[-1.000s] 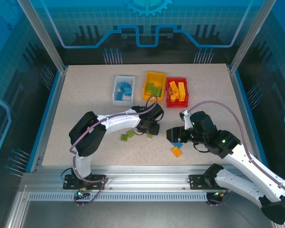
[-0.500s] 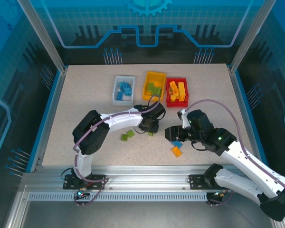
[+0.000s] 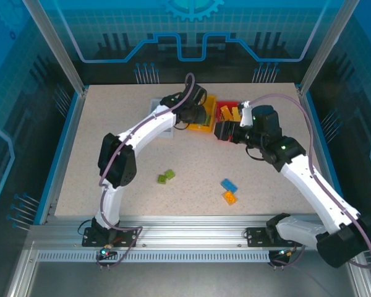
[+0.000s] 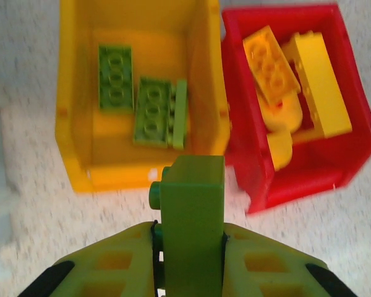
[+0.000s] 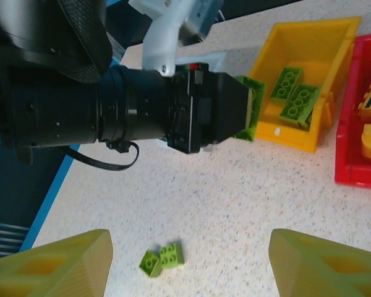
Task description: Sort the legos into containers by color
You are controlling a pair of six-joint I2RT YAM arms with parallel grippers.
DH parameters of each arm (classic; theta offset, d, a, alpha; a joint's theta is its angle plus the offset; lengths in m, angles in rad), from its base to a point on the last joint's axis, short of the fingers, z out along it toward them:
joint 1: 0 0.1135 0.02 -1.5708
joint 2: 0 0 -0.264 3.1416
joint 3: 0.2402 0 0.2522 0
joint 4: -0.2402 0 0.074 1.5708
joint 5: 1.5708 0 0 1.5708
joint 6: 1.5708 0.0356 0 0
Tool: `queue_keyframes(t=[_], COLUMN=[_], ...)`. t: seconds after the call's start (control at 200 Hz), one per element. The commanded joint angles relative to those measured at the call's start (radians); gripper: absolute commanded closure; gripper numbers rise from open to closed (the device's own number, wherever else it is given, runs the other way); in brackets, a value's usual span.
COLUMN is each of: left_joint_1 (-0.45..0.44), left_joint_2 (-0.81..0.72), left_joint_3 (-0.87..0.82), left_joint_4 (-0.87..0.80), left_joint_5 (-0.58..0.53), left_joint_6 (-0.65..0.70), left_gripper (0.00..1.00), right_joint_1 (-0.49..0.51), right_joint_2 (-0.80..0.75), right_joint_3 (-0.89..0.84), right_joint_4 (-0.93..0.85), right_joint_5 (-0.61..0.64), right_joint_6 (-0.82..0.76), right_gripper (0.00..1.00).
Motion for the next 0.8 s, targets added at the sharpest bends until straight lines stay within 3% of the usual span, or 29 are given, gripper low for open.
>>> queue_keyframes(t=[0.0, 0.345, 0.415, 0.47, 0.585, 0.795], left_joint_1=[0.025, 0.068, 0.072, 0.075, 0.075, 0.065], left_joint_2=[0.114, 0.357, 0.391, 0.408, 0.377, 0.19], left_joint_3=[0.119, 0.357, 0.39, 0.412, 0.409, 0.279], left_joint_4=[-0.018, 0.144, 0.142, 0.127, 0.111, 0.143], left_joint_5=[0.013, 0.026, 0.039, 0.042, 0.06, 0.087], left_joint_6=[0.079, 0.129, 0.119, 0.105, 0.089, 0.046], left_gripper=[0.77, 0.75, 0.72, 0.63, 0.52, 0.52], right_joint_1=[-0.035, -0.056, -0.057, -0.056, -0.055, -0.046], right_joint_2=[0.06, 0.224, 0.229, 0.227, 0.216, 0.15], right_joint_3=[0.039, 0.143, 0.143, 0.14, 0.129, 0.086], right_joint_4=[0.078, 0.112, 0.112, 0.11, 0.104, 0.008], right_joint_5=[-0.049, -0.057, -0.061, -0.064, -0.069, 0.01], right_joint_6=[0.029, 0.047, 0.048, 0.048, 0.041, 0.014], right_gripper=[0.32, 0.33, 0.33, 0.33, 0.32, 0.34])
